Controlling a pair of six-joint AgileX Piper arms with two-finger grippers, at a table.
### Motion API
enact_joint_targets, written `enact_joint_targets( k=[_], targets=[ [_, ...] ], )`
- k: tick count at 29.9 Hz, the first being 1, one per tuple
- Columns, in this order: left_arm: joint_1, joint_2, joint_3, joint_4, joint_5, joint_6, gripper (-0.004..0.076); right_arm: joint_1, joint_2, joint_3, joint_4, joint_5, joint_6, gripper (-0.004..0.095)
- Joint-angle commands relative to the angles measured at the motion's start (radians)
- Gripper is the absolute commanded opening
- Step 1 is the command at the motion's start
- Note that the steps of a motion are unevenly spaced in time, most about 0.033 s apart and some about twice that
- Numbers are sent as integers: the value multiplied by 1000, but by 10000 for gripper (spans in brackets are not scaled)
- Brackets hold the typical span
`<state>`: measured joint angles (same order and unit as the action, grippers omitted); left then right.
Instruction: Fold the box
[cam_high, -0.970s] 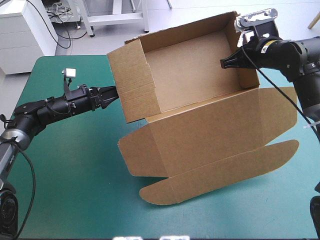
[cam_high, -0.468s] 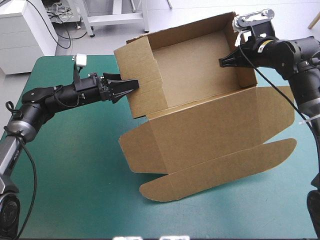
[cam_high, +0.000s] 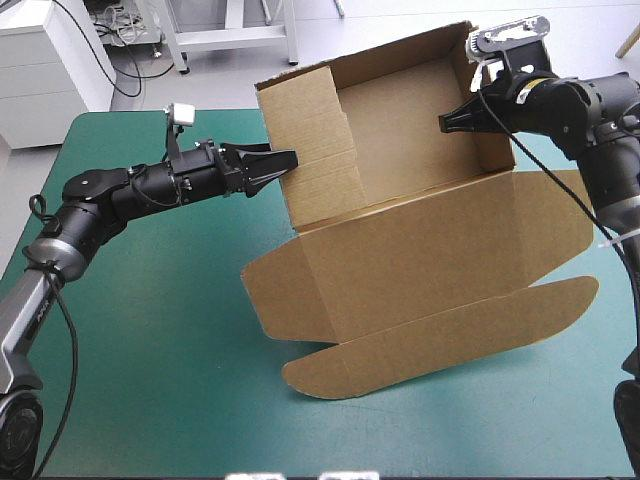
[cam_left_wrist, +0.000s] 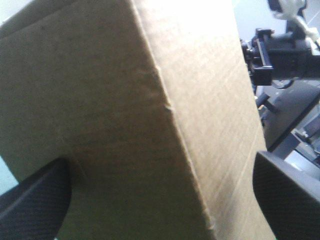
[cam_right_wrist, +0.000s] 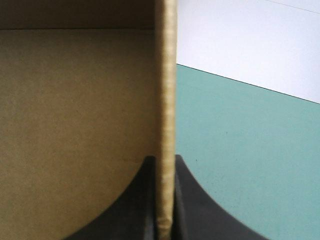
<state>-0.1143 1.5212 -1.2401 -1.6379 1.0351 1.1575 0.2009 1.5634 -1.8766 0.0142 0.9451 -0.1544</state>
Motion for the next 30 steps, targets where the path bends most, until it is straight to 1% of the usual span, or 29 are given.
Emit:
enact_joint_targets(
  k=[1, 5, 7, 8, 11, 13, 16, 20, 24, 28, 30],
  targets=[
    [-54, -36, -92, 72, -94, -135, 729, 7, -39, -28, 38, -85, 6, -15],
    [-113, -36, -201, 310, -225, -351, 728, 7, -39, -28, 38, -85, 2, -16],
    [-147, -36, -264, 488, -269, -508, 723, 7, -39, -28, 36, -85, 2, -16],
    [-161, -36, -290, 587, -276, -574, 713, 7, -39, -28, 36, -85, 2, -16],
    [-210, -36, -378, 882, -276, -840, 664, 7, -39, -28, 36, -92, 2, -16],
    [-248, -36, -429, 1095, -274, -1016, 613, 7, -39, -28, 36, -104, 7, -16],
    [-302, -36, -487, 1287, -266, -1202, 554, 7, -39, -28, 36, -121, 28, -15],
    [-348, -36, -511, 1372, -271, -1340, 536, 7, -39, -28, 36, -150, 45, -15],
    [-366, -32, -513, 1426, -266, -1426, 533, 7, -39, -28, 24, -173, 76, -15],
    [-366, -32, -513, 1443, -273, -1450, 532, 7, -34, -28, 23, -217, 113, -14],
    [-366, -32, -513, 1470, -273, -1455, 530, 7, -27, -28, 31, -219, 119, -14]
  ],
)
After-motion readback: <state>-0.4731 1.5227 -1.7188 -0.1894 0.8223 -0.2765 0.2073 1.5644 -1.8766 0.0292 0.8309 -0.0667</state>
